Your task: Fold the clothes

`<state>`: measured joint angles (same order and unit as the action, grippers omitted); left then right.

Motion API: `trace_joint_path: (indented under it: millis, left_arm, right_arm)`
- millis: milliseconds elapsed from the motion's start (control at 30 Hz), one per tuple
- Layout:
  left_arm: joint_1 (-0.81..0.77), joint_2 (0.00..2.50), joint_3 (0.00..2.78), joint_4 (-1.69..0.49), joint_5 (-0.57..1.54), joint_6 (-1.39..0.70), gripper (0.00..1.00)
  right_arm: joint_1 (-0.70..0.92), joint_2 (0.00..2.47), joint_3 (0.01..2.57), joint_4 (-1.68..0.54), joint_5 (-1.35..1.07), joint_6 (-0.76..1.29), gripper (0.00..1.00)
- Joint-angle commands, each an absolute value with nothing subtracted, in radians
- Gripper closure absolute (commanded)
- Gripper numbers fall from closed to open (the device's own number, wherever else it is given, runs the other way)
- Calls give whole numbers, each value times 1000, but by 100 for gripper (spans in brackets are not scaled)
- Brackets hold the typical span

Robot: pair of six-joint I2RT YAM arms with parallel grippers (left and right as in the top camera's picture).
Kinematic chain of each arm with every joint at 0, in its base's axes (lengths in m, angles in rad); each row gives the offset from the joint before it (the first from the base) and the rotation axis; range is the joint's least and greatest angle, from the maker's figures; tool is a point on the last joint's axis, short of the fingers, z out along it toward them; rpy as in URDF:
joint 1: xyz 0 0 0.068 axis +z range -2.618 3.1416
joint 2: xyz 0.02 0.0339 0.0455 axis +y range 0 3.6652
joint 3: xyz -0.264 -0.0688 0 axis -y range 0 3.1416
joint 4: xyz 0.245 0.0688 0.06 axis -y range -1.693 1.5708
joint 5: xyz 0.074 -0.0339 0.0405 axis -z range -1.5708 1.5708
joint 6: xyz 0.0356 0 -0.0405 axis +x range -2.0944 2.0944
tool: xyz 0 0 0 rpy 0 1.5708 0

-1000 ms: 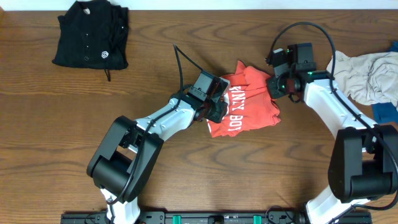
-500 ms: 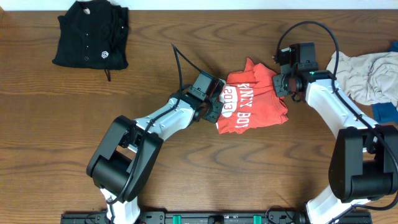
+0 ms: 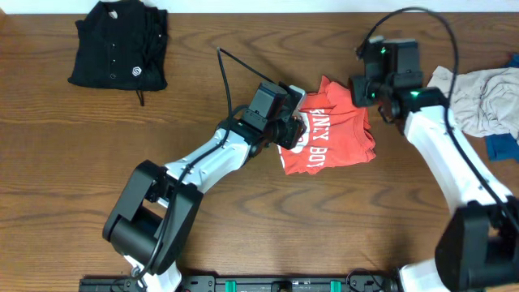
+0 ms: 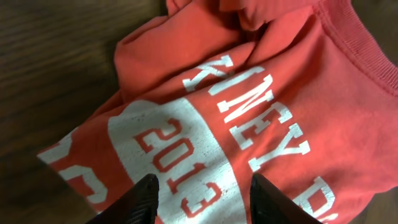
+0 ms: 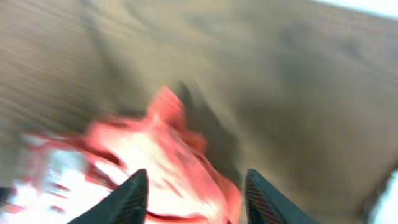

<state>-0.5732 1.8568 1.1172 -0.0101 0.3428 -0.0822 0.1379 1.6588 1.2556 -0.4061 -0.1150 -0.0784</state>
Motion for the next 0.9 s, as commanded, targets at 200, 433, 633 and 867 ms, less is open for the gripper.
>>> trace_joint_path:
  millis: [200, 433, 633, 867]
  left_arm:
    - [-576, 1967, 1118, 41, 368, -88, 52]
    - [-579, 2046, 1118, 84, 385, -88, 52]
    - [-577, 2059, 1118, 32, 305, -88, 52]
    - [-559, 2059, 1118, -28, 191, -173, 52]
  right_arm:
    - [147, 1739, 1260, -408, -318, 7, 89]
    - [153, 1895, 1260, -374, -419, 7, 89]
    - [146, 1996, 1260, -324, -348, 7, 80]
    - [125, 2096, 1260, -265, -281, 3, 72]
